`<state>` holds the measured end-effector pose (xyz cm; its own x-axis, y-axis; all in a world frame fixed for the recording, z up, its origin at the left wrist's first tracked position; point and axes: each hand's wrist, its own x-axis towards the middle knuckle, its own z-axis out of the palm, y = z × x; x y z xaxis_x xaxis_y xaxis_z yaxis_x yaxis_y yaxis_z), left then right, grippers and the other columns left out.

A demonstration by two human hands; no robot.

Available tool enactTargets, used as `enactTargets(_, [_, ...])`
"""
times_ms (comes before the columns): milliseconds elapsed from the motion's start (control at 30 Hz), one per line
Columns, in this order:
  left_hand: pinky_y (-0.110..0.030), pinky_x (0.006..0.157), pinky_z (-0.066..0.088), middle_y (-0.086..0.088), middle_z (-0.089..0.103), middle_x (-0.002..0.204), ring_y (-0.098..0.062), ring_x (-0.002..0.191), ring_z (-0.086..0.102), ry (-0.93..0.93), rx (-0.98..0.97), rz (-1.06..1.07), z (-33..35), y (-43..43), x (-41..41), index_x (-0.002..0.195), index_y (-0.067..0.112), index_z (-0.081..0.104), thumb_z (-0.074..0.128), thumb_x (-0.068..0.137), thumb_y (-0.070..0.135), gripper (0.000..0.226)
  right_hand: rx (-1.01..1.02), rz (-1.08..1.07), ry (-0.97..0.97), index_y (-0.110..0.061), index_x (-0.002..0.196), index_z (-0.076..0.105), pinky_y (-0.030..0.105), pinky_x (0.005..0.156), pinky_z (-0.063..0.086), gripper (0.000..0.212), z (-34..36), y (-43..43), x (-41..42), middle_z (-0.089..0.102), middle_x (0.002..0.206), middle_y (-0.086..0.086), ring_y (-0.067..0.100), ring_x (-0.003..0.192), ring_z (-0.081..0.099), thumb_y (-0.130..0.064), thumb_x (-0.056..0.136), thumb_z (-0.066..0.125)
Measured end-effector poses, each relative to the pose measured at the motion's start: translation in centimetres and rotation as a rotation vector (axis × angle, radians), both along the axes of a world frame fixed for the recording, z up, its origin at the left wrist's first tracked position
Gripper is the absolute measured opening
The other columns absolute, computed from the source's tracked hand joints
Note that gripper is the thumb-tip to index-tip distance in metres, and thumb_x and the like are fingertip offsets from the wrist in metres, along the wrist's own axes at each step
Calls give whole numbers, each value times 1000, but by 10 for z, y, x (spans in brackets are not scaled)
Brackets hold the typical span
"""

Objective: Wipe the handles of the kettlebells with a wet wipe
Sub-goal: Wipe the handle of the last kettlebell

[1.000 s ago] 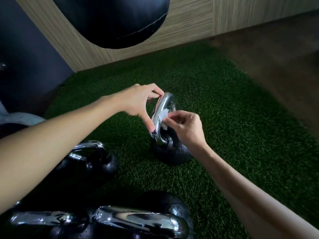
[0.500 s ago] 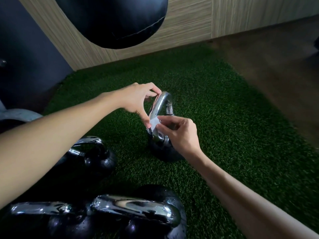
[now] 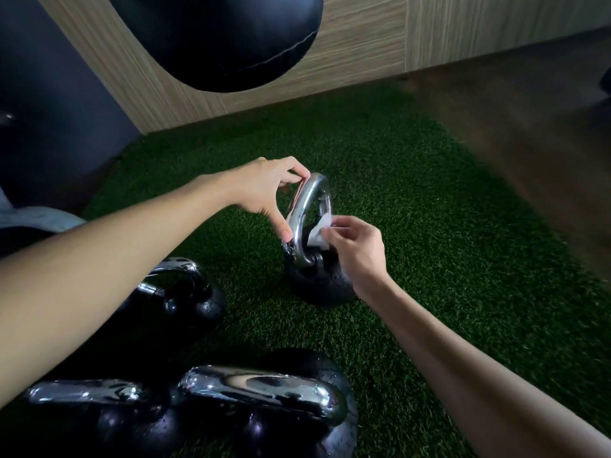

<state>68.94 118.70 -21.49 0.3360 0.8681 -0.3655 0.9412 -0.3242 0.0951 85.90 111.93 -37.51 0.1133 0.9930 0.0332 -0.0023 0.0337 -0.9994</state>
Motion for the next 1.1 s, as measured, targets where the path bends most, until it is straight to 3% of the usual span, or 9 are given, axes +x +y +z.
enactTargets(100, [-51,119,31,10,53,151,-17,142,43,-2,-3,-3,-1,2,0,144,41,35,93,28,70,133,-171,38,177,-19,98,73,39,83,62,15,-2,7,-5,79,89,-2,20,89,77,-18,86,80])
enactTargets(267, [-50,121,28,9,54,150,-17,144,43,-12,-5,-4,-3,4,-2,143,40,35,92,25,74,136,0,98,-256,-44,111,68,30,75,55,25,-9,9,-17,78,91,-17,3,82,71,-36,89,76])
enactTargets(433, [-51,120,29,11,55,149,-16,143,43,-13,-6,-14,-3,4,-4,143,42,35,89,22,79,137,293,206,-632,-42,114,75,33,78,56,21,-9,13,-10,72,98,-13,13,86,67,-33,97,65])
enactTargets(500, [-51,120,29,10,55,149,-17,143,42,-12,-2,-17,-4,4,-4,143,41,35,90,24,77,135,317,385,-713,-38,121,73,36,91,53,30,-8,21,0,63,105,-8,18,98,64,-24,98,62])
enactTargets(567, [-51,121,28,9,54,150,-18,144,41,-12,3,-15,-4,4,-3,142,41,35,91,26,74,133,305,595,-816,-29,133,68,30,97,47,39,1,31,12,58,113,-2,16,103,60,-16,96,62])
enactTargets(633, [-51,121,28,8,52,152,-19,145,40,-15,9,-7,-3,4,-4,143,40,35,93,28,71,132,319,690,-892,-29,134,67,18,84,41,38,11,39,20,56,103,-10,4,89,56,-18,98,64])
enactTargets(767, [-49,121,26,7,51,153,-19,145,40,-14,12,-1,-3,3,-3,142,41,36,94,30,67,130,280,656,-751,-27,116,77,8,69,42,29,18,50,21,63,84,-28,-11,72,61,-13,90,76])
enactTargets(900, [-47,121,25,4,50,154,-20,144,42,-17,7,11,-2,2,-1,144,38,36,96,32,62,129,258,677,-651,-16,110,79,2,69,44,26,21,53,17,72,95,-12,-14,72,62,-10,85,80])
enactTargets(1100, [-49,121,27,5,50,154,-21,145,40,-6,6,9,-2,2,0,143,38,35,96,32,64,129,213,693,-623,-18,108,80,3,69,43,26,19,60,17,78,101,-8,-14,72,64,-16,83,83])
